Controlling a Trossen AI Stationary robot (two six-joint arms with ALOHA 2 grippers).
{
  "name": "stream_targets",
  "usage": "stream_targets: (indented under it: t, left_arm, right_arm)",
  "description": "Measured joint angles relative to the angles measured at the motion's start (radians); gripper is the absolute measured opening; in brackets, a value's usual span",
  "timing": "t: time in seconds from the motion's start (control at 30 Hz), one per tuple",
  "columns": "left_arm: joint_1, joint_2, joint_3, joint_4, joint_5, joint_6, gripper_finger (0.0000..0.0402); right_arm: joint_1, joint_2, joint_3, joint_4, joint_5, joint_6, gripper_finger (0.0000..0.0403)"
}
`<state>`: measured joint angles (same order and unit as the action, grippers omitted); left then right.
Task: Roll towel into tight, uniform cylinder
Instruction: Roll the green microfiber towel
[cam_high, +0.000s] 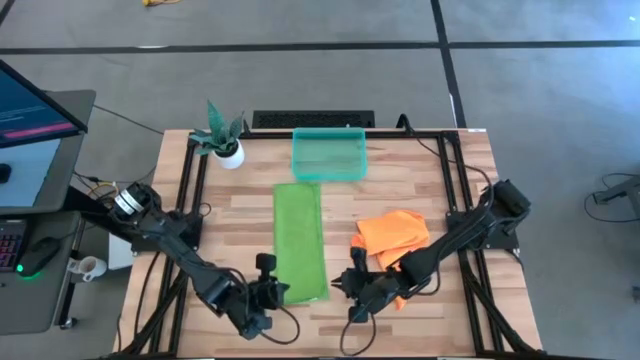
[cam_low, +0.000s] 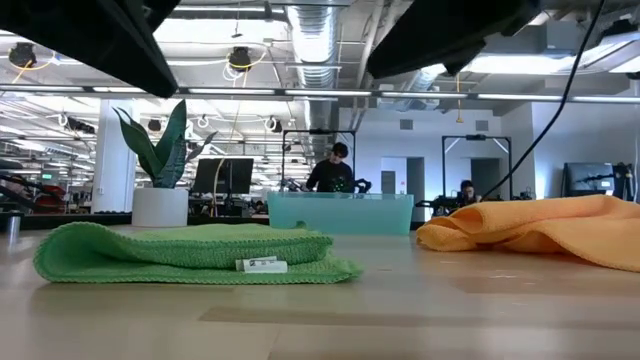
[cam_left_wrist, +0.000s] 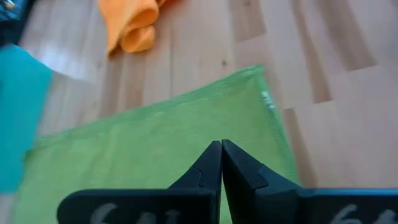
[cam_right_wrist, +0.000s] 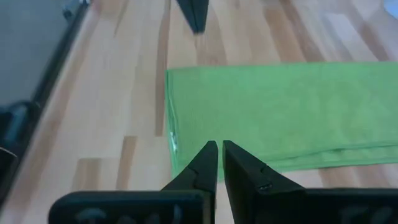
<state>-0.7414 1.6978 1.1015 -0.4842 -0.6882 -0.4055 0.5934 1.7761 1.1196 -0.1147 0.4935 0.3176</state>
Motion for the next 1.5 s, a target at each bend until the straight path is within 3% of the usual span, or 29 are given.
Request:
stream_targets:
  t: [0.17,0.37,0.67,1.0,1.23,1.5]
  left_arm:
    - [0.0,0.003,0.0,-0.007,0.096,-0.075,0.002]
    - [0.0,0.005,0.0,-0.014,0.163,-0.153,0.0081]
    - [-0.004,0.005,-0.04,0.033,0.272,-0.185,0.0159]
    - [-0.005,0.006,-0.119,0.146,0.289,-0.115,0.0165]
    - [-0.005,0.006,-0.139,0.159,0.281,-0.118,0.0165]
    - [0.005,0.061,-0.136,0.169,0.277,-0.067,0.0165]
  right_arm:
    - [-0.012,0.077,0.037,-0.001,-0.016,-0.013,0.005]
    - [-0.035,0.157,0.074,-0.008,-0.097,-0.082,0.0069]
    - [-0.081,0.212,0.115,-0.001,-0.245,-0.122,0.0133]
    - [-0.092,0.212,0.116,0.005,-0.262,-0.297,0.0209]
    - [-0.092,0.234,0.118,0.079,-0.268,-0.326,0.0219]
    - [-0.113,0.282,0.11,0.131,-0.364,-0.344,0.0219]
